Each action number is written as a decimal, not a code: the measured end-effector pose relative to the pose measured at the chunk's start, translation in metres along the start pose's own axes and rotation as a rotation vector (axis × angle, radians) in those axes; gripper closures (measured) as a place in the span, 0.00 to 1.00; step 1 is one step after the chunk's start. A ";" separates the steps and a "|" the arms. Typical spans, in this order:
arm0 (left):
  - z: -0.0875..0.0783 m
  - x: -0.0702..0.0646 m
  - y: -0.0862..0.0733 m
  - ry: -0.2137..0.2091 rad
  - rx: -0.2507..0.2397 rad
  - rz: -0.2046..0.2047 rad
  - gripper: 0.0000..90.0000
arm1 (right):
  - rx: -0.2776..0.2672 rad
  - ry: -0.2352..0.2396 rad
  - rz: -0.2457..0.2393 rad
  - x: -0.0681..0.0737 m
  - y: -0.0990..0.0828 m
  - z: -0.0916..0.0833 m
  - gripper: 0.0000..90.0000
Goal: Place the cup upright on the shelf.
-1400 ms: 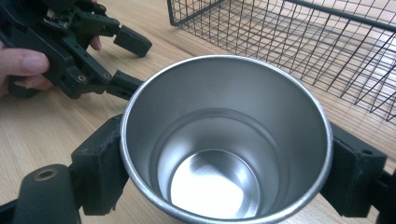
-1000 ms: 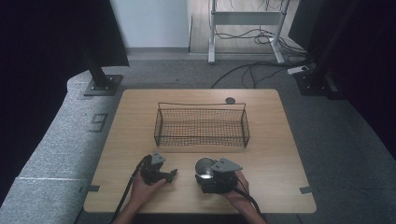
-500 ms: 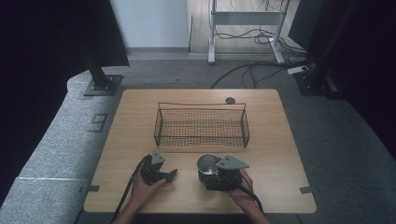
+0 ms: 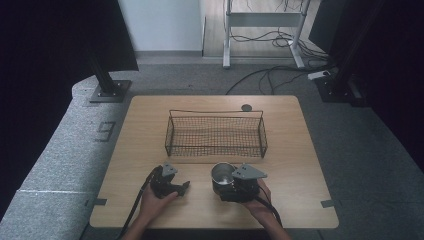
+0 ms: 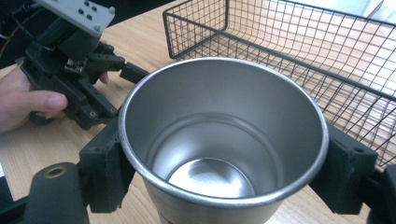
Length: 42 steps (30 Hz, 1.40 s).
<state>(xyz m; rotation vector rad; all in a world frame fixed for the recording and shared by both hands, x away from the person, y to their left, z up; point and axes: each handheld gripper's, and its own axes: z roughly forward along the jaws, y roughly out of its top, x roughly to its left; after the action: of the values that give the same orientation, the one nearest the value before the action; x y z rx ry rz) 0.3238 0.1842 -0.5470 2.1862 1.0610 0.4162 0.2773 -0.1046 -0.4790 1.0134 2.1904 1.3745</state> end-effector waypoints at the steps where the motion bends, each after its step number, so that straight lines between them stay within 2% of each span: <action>1: 0.000 0.000 0.000 0.000 0.000 0.000 0.16 | -0.004 -0.003 0.000 -0.001 0.001 -0.001 0.21; 22: 0.000 0.000 0.000 0.000 0.000 -0.001 0.16 | -0.063 -0.015 0.013 -0.013 0.029 -0.009 0.21; 42: 0.000 0.000 0.000 -0.001 0.001 -0.002 0.16 | -0.078 -0.007 0.030 -0.021 0.042 0.000 0.21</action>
<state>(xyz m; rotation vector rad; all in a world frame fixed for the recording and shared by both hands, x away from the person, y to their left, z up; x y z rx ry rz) 0.3235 0.1841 -0.5470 2.1857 1.0626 0.4139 0.3074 -0.1084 -0.4430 1.0253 2.1071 1.4557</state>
